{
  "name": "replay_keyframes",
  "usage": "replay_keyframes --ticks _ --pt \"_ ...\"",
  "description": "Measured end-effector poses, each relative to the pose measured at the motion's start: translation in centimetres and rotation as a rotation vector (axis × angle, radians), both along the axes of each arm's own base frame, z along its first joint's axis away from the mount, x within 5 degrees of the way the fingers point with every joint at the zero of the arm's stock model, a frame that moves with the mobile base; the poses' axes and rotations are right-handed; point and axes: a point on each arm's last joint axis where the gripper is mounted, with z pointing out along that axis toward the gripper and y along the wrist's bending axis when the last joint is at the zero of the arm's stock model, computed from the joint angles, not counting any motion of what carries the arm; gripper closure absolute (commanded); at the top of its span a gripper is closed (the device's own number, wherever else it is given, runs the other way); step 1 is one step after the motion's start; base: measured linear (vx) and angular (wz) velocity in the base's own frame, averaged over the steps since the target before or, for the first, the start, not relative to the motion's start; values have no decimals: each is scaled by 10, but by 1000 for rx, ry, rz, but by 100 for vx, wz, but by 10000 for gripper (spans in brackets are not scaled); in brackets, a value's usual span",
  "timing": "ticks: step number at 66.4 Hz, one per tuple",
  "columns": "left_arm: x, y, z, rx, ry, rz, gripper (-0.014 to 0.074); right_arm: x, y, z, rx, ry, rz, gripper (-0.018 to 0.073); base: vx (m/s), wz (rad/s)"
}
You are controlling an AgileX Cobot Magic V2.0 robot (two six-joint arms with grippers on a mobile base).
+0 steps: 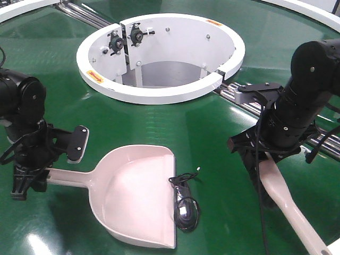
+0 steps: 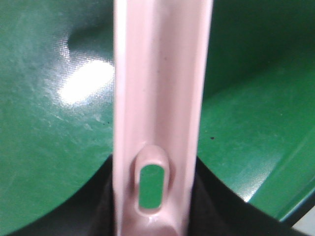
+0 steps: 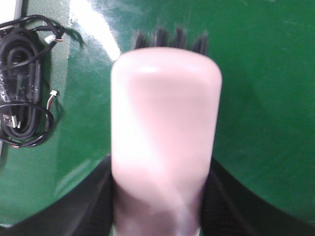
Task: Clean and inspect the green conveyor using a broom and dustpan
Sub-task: 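Slide the dustpan with the left gripper up against the black cable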
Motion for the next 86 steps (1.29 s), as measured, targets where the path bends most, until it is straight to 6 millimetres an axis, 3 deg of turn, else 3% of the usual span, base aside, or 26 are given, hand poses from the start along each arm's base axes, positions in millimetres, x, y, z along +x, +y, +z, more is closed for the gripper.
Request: replay_keyframes --ticks 27,51,73,86 --pt "22 -3 33 24 -135 -31 620 0 0 0 0 1 0 566 0 0" --pt "21 -5 33 27 -133 -35 620 0 0 0 0 1 0 566 0 0" --pt "28 -8 11 31 -74 -30 620 0 0 0 0 1 0 566 0 0" --pt "28 -11 10 31 -72 -34 620 0 0 0 0 1 0 566 0 0"
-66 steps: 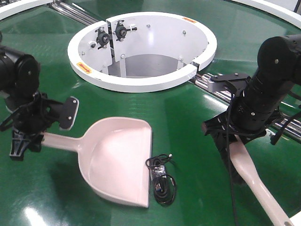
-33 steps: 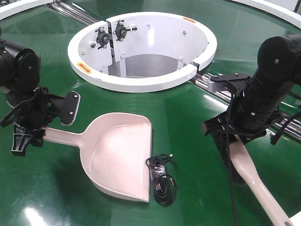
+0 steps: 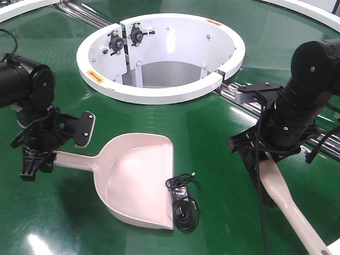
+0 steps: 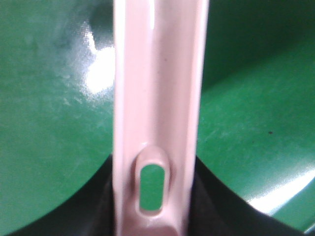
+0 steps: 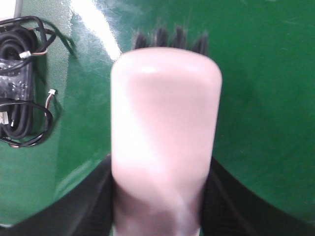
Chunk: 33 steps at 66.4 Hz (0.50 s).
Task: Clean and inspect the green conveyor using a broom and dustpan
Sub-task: 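Slide the dustpan with the left gripper up against the black cable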
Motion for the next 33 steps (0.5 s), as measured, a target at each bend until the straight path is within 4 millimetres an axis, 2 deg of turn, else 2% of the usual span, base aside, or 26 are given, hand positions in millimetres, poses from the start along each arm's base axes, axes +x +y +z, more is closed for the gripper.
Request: replay_keyframes --ticks 33 --pt "-2 -10 -2 -15 7 -9 620 0 0 0 0 0 0 566 0 0"
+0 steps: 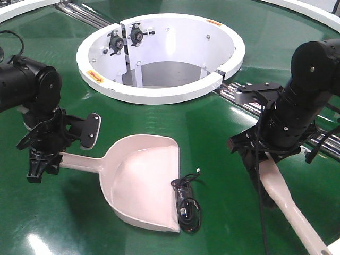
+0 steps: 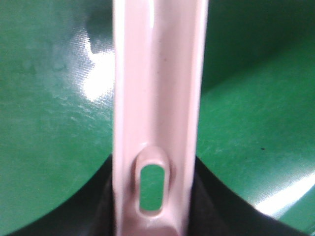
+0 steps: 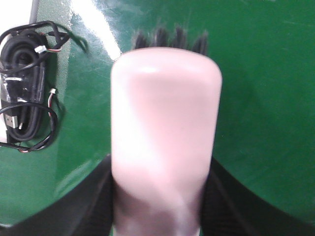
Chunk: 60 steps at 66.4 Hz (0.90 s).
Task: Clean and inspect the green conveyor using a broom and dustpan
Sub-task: 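Slide the dustpan with the left gripper up against the black cable, then sweep the black cable into the dustpan with the right-held brush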
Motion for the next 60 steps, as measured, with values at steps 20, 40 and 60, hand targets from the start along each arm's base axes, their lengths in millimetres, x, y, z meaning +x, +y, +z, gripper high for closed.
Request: replay_keyframes --ticks 20,40,60 --pt "0 -1 0 0 0 -2 620 0 0 0 0 0 0 566 0 0" --pt "0 -1 0 -2 1 -1 620 0 0 0 0 0 0 566 0 0" --pt "0 -1 0 -4 1 -1 620 0 0 0 0 0 0 566 0 0"
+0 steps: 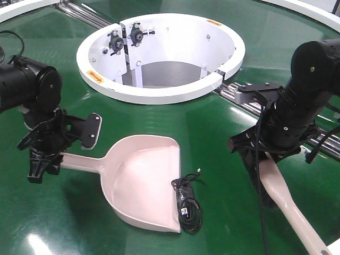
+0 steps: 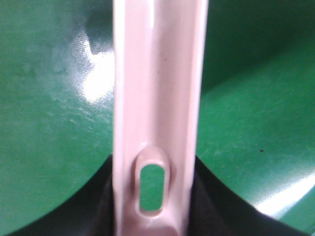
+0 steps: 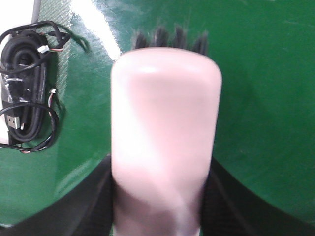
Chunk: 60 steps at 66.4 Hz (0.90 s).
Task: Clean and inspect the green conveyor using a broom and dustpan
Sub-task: 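Sweep the black cable into the dustpan with the right-held brush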
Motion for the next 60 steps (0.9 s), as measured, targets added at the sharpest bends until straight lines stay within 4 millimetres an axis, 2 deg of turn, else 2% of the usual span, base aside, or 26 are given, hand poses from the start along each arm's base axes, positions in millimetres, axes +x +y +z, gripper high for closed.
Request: replay_keyframes --ticks 35,60 --pt "0 0 0 0 0 0 620 0 0 -1 0 3 14 565 0 0" --pt "0 0 0 -1 0 0 621 14 13 -40 57 150 -108 565 0 0"
